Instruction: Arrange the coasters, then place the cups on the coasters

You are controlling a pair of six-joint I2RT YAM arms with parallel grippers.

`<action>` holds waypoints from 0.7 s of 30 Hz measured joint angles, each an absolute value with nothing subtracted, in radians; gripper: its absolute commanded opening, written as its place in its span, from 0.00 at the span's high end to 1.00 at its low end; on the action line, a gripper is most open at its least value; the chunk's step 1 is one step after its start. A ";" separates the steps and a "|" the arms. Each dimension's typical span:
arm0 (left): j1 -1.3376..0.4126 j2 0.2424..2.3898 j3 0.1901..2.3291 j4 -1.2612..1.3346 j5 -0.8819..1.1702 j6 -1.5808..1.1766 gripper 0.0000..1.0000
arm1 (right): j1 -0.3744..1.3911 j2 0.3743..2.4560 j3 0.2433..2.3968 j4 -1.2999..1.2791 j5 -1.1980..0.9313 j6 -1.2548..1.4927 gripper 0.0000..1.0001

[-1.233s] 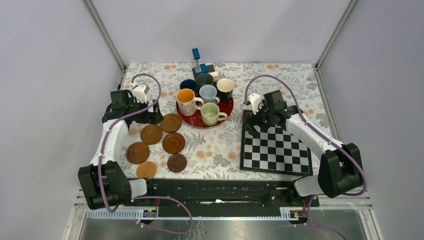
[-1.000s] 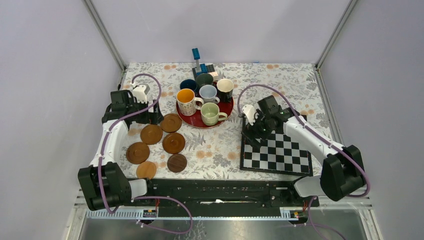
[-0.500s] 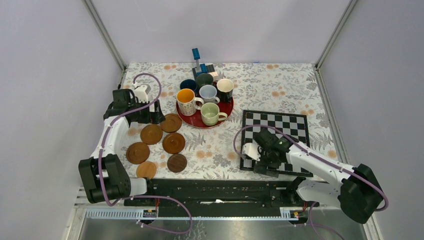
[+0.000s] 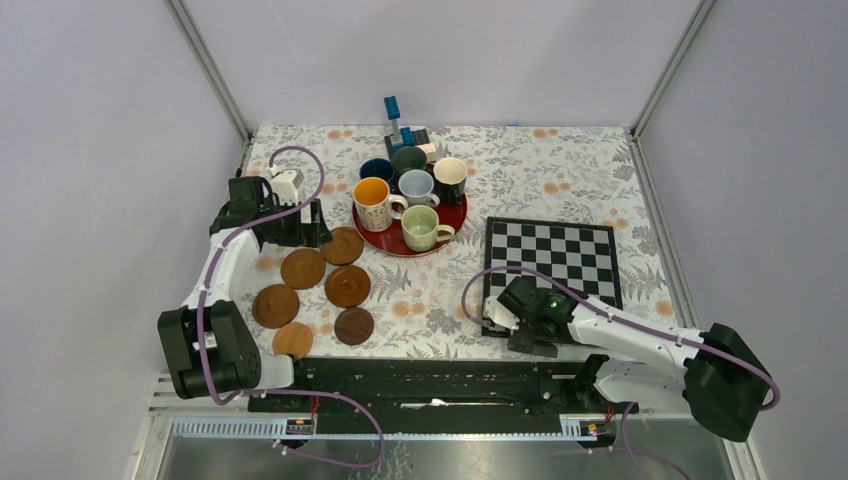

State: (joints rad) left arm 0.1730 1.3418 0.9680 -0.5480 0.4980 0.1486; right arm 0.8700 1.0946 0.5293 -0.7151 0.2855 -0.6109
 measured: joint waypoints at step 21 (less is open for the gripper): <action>0.167 1.342 0.969 -0.548 0.508 0.129 0.01 | 0.432 1.320 0.622 -0.238 0.393 -0.915 0.00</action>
